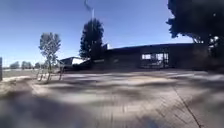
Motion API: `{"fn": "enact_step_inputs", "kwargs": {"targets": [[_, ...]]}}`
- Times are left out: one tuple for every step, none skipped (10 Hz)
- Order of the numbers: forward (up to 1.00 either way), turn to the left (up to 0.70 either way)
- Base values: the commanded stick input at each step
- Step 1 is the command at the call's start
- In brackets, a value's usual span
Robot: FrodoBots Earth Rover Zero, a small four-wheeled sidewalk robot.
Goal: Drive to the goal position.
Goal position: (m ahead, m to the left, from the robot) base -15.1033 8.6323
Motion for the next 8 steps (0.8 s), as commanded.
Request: {"fn": "enact_step_inputs", "kwargs": {"targets": [[0.85, 0.0], [0.85, 0.0], [0.85, 0.0], [0.85, 0.0], [0.85, 0.0], [0.8, 0.0], [0.75, 0.0], [0.71, 0.0]]}}
